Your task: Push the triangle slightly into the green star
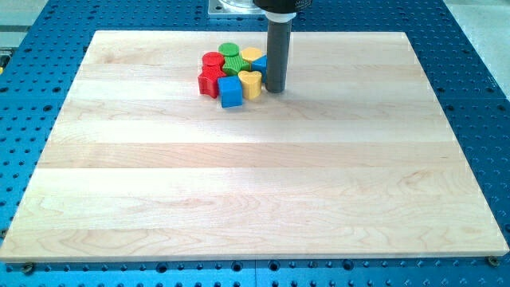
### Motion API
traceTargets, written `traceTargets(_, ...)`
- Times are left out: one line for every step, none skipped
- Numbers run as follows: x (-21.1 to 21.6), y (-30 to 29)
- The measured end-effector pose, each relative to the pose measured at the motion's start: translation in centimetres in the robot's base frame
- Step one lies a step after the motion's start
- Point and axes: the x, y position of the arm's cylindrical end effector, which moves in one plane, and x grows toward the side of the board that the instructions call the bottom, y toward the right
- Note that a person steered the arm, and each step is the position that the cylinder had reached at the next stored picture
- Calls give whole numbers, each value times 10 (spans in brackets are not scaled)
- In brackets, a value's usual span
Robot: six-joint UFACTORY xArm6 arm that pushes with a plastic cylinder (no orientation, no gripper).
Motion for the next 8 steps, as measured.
traceTargets(0,8)
traceTargets(-21,55)
traceTargets(-38,43)
traceTargets(-39,22)
traceTargets(-39,22)
traceTargets(-38,14)
traceTargets(-38,5)
traceTargets(-38,5)
